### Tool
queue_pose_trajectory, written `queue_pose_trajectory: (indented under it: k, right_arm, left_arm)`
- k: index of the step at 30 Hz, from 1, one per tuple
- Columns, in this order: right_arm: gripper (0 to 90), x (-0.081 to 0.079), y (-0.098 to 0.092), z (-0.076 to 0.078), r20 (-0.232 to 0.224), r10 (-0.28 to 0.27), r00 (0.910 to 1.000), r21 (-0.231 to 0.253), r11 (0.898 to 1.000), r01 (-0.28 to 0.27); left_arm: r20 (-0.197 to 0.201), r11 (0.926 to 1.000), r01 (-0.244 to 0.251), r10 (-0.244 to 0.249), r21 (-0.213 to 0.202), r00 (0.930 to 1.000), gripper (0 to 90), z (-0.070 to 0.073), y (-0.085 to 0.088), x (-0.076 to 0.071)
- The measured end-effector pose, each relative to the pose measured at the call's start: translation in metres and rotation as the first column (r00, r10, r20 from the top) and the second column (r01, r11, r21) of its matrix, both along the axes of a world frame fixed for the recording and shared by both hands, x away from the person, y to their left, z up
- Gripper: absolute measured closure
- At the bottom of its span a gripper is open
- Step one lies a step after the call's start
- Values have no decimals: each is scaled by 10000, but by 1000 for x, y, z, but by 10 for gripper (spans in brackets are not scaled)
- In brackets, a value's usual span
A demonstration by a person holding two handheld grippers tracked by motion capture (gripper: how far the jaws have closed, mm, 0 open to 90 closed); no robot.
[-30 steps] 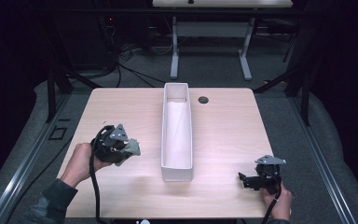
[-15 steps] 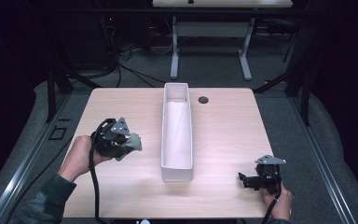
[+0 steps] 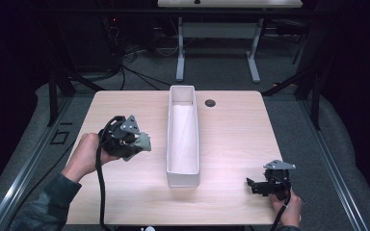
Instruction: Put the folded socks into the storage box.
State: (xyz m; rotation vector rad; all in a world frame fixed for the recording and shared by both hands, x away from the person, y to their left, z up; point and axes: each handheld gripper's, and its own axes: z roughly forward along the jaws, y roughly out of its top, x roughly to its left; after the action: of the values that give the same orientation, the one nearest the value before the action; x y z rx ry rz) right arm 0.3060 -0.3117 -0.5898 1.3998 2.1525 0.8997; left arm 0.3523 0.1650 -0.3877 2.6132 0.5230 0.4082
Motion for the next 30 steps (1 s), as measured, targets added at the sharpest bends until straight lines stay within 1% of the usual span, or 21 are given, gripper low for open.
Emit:
queue_pose_trajectory:
  k: [1, 2, 5, 9, 16, 21, 30]
  right_arm:
    - [0, 0, 0, 0, 3, -1, 10000, 0, 10000, 1]
    - [0, 0, 0, 0, 9, 5, 10000, -13, 10000, -5]
    - [0, 0, 0, 0, 9, 3, 10000, -16, 10000, -3]
    - [0, 0, 0, 0, 10, 2, 10000, -17, 10000, -2]
    - [0, 0, 0, 0, 12, 4, 10000, -12, 10000, -4]
    - [0, 0, 0, 0, 12, 2, 10000, -16, 10000, -2]
    - [0, 0, 0, 0, 9, 2, 10000, -17, 10000, -2]
  left_arm:
    - [-18, 10000, -17, 17, -43, 10000, 674, 0, -2, 0]
    - [3, 10000, 60, -60, 41, 10000, 674, 1, -3, 1]
    - [0, 9999, 121, -121, 107, 9999, 674, 3, -7, 2]
    - [50, 9998, 190, -190, 76, 9998, 674, 6, -12, 2]
    - [81, 9990, 393, -395, 211, 9992, 674, 11, -21, 2]
    - [195, 9983, 540, -545, 229, 9983, 673, 15, -28, 2]
    - [212, 9959, 838, -846, 347, 9962, 672, 19, -42, 2]
